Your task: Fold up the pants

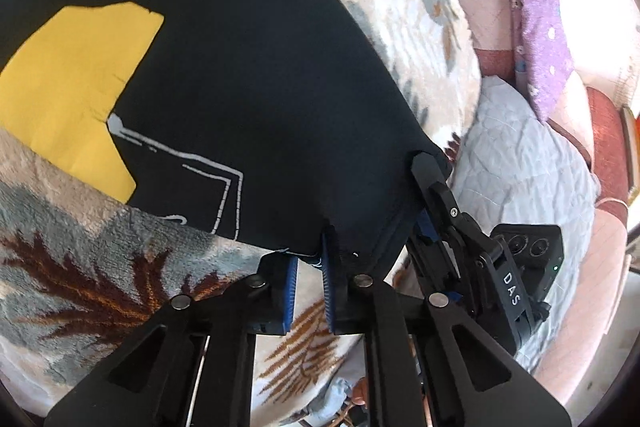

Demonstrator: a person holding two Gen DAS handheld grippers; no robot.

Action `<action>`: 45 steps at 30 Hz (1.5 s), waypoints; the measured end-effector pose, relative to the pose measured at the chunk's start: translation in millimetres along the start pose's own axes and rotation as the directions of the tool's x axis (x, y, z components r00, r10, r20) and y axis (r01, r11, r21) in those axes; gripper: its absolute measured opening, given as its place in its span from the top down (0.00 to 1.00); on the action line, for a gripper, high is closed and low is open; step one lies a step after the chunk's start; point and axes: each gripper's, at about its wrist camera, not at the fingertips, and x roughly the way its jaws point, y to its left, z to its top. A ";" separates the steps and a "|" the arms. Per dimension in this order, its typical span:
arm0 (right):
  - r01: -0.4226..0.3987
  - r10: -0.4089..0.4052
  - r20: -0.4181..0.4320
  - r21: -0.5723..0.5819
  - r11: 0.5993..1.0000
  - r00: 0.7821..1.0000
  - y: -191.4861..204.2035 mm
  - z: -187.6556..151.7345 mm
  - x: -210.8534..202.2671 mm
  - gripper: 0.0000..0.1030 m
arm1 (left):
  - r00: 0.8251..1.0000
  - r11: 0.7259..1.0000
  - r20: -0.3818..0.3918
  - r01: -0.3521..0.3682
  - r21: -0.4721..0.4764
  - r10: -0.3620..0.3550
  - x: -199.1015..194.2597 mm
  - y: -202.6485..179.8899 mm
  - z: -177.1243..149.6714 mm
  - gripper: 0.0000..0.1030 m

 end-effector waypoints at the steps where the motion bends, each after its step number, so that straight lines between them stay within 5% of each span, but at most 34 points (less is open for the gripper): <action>1: 0.013 -0.013 -0.005 -0.013 1.000 1.000 6.8 0.2 -1.7 0.84 | 1.000 1.000 -0.002 0.005 0.010 -0.005 -3.1 0.7 -0.9 0.92; 17: 0.195 -0.198 -0.009 -0.135 0.971 0.980 102.7 2.2 -0.5 0.84 | 0.993 0.993 0.005 0.114 -0.020 -0.114 -73.5 22.1 15.2 0.92; 32: 0.214 -0.239 -0.086 -0.231 0.949 0.967 183.1 -7.0 86.6 0.84 | 0.989 0.981 0.001 0.145 -0.127 -0.146 -112.5 98.2 44.3 0.92; 35: 0.213 -0.243 -0.098 -0.243 0.946 0.965 186.4 -9.2 91.6 0.84 | 0.991 0.992 0.051 0.124 0.011 -0.124 -118.8 83.9 29.1 0.91; 40: 0.217 -0.236 -0.076 -0.202 0.955 0.969 173.5 -4.6 76.5 0.84 | 0.983 0.971 0.115 0.115 0.210 -0.141 -111.6 60.7 -0.7 0.91; 42: 0.211 -0.230 -0.075 -0.199 0.957 0.970 170.9 -3.8 72.2 0.84 | 0.971 0.932 0.228 -0.014 0.362 -0.074 -116.0 49.8 -20.1 0.91; 45: 0.187 -0.208 -0.084 -0.209 0.960 0.975 171.1 -2.9 72.3 0.84 | 0.920 0.829 0.393 -0.226 0.511 0.009 -119.2 35.9 -45.4 0.88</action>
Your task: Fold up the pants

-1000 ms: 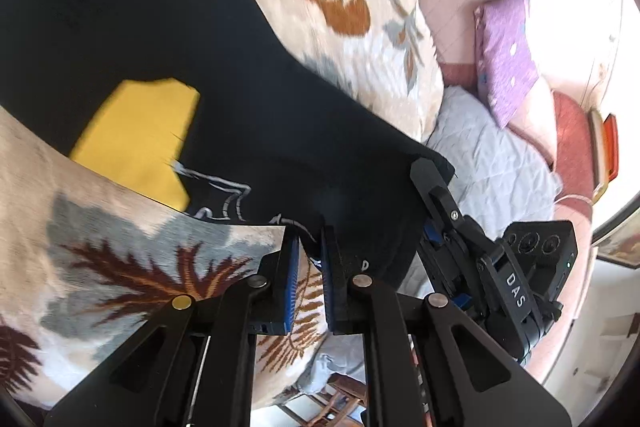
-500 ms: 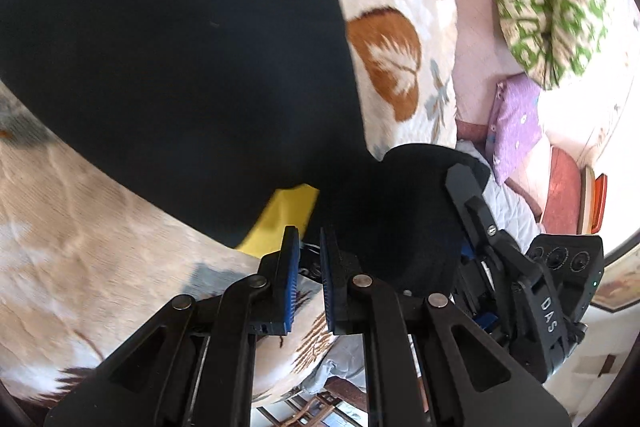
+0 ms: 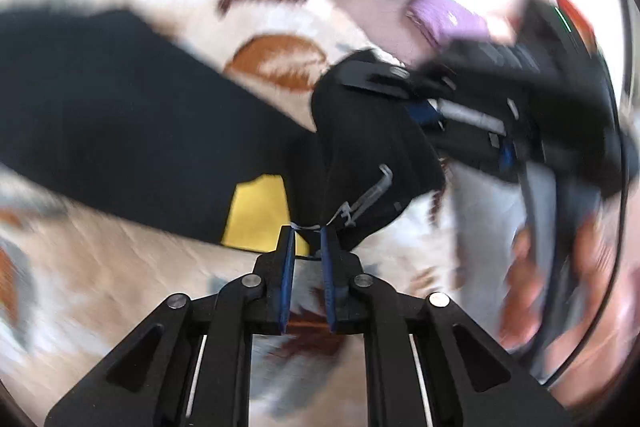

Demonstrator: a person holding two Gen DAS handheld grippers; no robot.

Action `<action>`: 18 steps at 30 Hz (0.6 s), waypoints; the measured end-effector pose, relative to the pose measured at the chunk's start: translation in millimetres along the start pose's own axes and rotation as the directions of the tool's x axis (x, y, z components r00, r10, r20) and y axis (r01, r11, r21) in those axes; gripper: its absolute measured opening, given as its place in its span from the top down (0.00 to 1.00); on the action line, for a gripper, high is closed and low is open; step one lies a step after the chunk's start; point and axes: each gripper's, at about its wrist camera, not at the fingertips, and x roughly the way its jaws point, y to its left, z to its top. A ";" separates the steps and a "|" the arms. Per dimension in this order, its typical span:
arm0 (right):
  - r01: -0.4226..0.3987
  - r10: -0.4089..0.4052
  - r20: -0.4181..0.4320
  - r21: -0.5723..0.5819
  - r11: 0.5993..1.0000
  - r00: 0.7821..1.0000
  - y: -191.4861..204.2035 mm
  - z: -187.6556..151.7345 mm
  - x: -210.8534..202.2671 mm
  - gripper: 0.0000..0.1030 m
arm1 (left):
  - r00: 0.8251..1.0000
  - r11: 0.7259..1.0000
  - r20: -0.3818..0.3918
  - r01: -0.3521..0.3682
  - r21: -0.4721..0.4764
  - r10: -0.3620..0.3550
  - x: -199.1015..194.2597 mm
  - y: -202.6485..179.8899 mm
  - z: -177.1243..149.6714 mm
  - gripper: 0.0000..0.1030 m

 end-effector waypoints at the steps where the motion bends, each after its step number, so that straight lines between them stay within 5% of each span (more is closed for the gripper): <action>1: -0.002 0.002 -0.001 -0.002 1.000 1.000 0.1 0.2 0.6 0.84 | 0.999 0.998 0.031 -0.039 0.056 0.037 -2.7 -5.2 -3.2 0.86; 3: -0.016 0.016 -0.003 -0.008 1.000 1.000 0.7 1.0 2.7 0.84 | 0.989 0.982 0.105 -0.121 0.142 0.107 -5.4 -14.4 -9.9 0.71; 10: -0.046 0.045 -0.015 -0.018 0.999 0.999 -1.4 2.3 5.6 0.83 | 0.970 0.928 0.172 -0.218 0.304 0.171 8.3 -31.5 -19.7 0.70; 15: -0.053 0.053 -0.021 -0.030 0.998 0.998 -2.3 3.1 3.7 0.83 | 0.993 0.960 0.088 -0.100 0.260 0.079 16.0 -31.2 -13.7 0.70; 18: -0.059 0.058 -0.033 -0.039 0.998 0.998 0.1 2.4 5.6 0.82 | 0.993 0.972 0.102 -0.086 0.217 0.065 12.5 -26.9 -15.0 0.70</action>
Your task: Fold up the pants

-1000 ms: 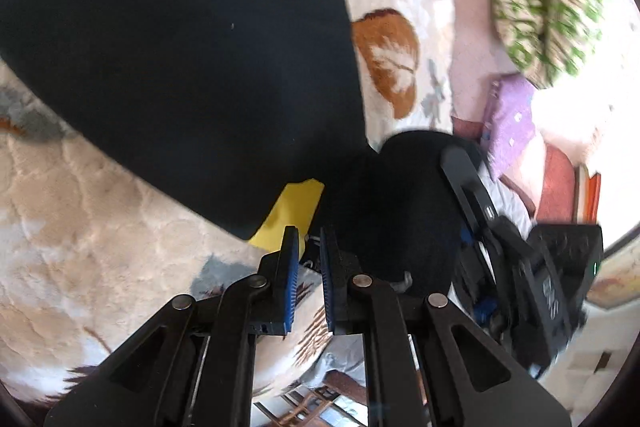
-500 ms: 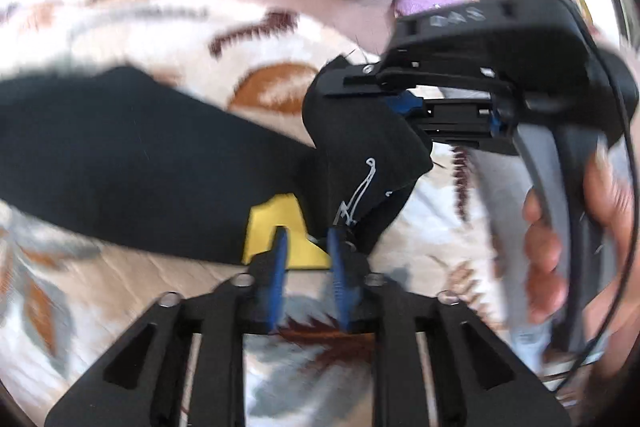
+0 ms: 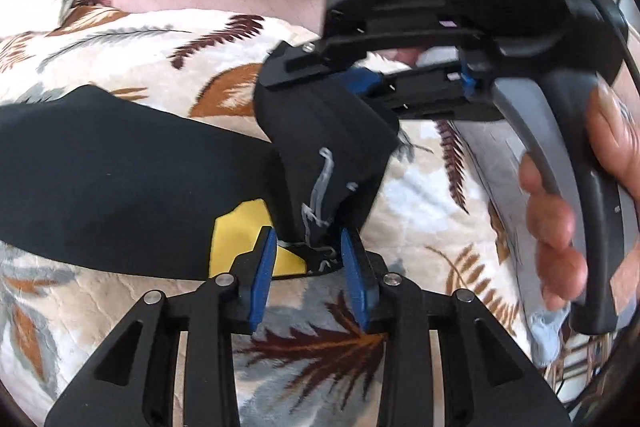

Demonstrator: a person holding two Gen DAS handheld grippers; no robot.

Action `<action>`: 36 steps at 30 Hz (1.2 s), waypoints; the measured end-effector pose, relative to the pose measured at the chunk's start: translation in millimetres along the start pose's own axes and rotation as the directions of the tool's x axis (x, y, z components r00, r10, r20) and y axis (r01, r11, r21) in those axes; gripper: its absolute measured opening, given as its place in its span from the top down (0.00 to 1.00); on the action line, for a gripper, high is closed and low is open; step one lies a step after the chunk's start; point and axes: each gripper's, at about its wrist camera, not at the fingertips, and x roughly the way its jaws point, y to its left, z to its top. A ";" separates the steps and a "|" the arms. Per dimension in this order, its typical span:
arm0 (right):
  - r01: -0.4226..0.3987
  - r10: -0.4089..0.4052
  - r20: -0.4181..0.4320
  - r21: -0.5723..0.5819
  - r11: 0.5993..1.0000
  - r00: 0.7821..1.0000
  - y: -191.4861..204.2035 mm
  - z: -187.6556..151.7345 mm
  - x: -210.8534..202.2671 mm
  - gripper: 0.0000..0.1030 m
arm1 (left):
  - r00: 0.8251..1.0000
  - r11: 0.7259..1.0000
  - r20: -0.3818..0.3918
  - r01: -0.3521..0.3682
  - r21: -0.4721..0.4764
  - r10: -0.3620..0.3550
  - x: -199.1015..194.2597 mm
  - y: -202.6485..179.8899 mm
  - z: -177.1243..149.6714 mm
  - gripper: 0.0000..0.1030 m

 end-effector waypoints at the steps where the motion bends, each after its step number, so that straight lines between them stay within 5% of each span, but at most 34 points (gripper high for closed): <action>1: -0.002 0.002 -0.003 -0.004 1.000 1.000 1.2 0.1 0.0 0.82 | 1.000 1.000 0.002 -0.007 -0.008 0.007 1.0 2.1 0.1 0.70; 5: -0.011 0.011 -0.005 -0.016 1.000 1.000 5.5 -0.2 1.7 0.81 | 0.998 0.998 -0.030 0.048 -0.043 -0.050 8.7 9.0 2.5 0.70; 12: -0.018 0.018 -0.010 -0.013 1.000 1.000 2.7 -0.3 4.5 0.81 | 0.991 0.991 -0.052 0.127 0.040 -0.125 10.4 -6.4 7.8 0.70; 19: -0.028 0.028 -0.013 -0.015 0.999 1.000 2.6 0.8 7.3 0.81 | 0.992 0.986 -0.062 0.113 0.123 -0.106 13.1 -15.4 8.3 0.70; 27: -0.027 0.027 -0.024 -0.016 0.999 0.999 3.1 1.9 12.5 0.80 | 0.990 0.992 -0.085 0.111 -0.060 -0.116 27.9 0.9 24.8 0.70; 30: -0.013 0.012 -0.030 -0.022 1.000 0.999 4.6 2.3 13.9 0.80 | 0.981 0.978 -0.117 0.136 -0.161 -0.156 32.6 17.8 24.3 0.84; 36: 0.003 -0.005 -0.038 -0.039 0.999 0.999 18.1 4.4 18.6 0.81 | 0.980 0.963 -0.108 0.135 -0.235 -0.164 24.4 41.3 29.1 0.89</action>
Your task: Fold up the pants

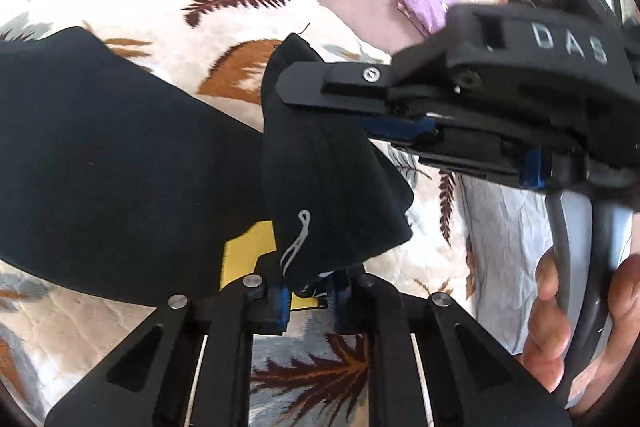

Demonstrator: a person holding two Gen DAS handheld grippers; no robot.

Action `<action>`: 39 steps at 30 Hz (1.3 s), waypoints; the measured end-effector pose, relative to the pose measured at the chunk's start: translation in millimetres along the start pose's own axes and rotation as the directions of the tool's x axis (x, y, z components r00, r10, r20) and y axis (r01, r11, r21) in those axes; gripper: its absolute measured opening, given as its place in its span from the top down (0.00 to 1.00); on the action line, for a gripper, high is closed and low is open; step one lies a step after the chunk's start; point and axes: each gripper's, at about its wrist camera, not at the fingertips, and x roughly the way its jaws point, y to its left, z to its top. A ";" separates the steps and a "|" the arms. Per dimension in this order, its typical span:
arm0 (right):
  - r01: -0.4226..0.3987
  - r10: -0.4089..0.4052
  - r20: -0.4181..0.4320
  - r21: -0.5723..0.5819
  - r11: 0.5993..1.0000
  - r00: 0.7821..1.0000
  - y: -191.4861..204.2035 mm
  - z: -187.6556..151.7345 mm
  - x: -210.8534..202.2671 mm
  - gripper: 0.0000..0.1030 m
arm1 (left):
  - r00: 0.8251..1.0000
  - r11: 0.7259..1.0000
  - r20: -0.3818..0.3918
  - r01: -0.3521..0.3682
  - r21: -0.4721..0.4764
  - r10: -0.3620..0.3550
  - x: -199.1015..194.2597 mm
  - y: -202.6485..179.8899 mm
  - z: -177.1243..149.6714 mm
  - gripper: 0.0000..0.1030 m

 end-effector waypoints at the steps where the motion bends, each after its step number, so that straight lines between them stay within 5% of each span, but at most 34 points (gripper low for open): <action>1: 0.001 -0.002 -0.003 -0.005 1.000 1.000 4.3 1.0 2.1 0.81 | 1.000 1.000 0.000 0.003 -0.008 -0.003 -2.5 3.0 0.4 0.89; 13: 0.070 -0.073 -0.085 -0.038 0.997 0.994 41.2 4.1 62.9 0.80 | 0.993 0.964 -0.076 0.067 -0.258 -0.089 -4.6 78.4 0.6 0.89; 20: 0.112 -0.116 -0.125 -0.038 0.993 0.985 50.6 3.7 100.5 0.70 | 0.978 0.934 -0.103 0.138 -0.330 -0.181 0.0 98.9 -0.4 0.89; 29: 0.127 -0.130 -0.051 -0.058 0.990 0.990 74.6 4.5 69.1 0.57 | 0.952 0.882 -0.151 0.179 -0.436 -0.267 -15.1 120.7 -1.6 0.88; 32: 0.108 -0.108 -0.005 -0.030 0.994 0.994 76.0 0.4 48.7 0.56 | 0.949 0.888 -0.178 0.163 -0.429 -0.261 -33.0 125.9 -1.4 0.88; 35: 0.044 -0.045 0.041 0.018 0.999 0.998 71.6 -9.0 28.9 0.56 | 0.961 0.923 -0.195 0.114 -0.367 -0.196 -54.5 129.0 2.8 0.83; 39: -0.050 0.035 0.134 0.112 0.992 0.990 54.8 -40.2 -1.7 0.45 | 0.976 0.959 -0.191 0.047 -0.279 -0.104 -79.9 127.8 22.1 0.75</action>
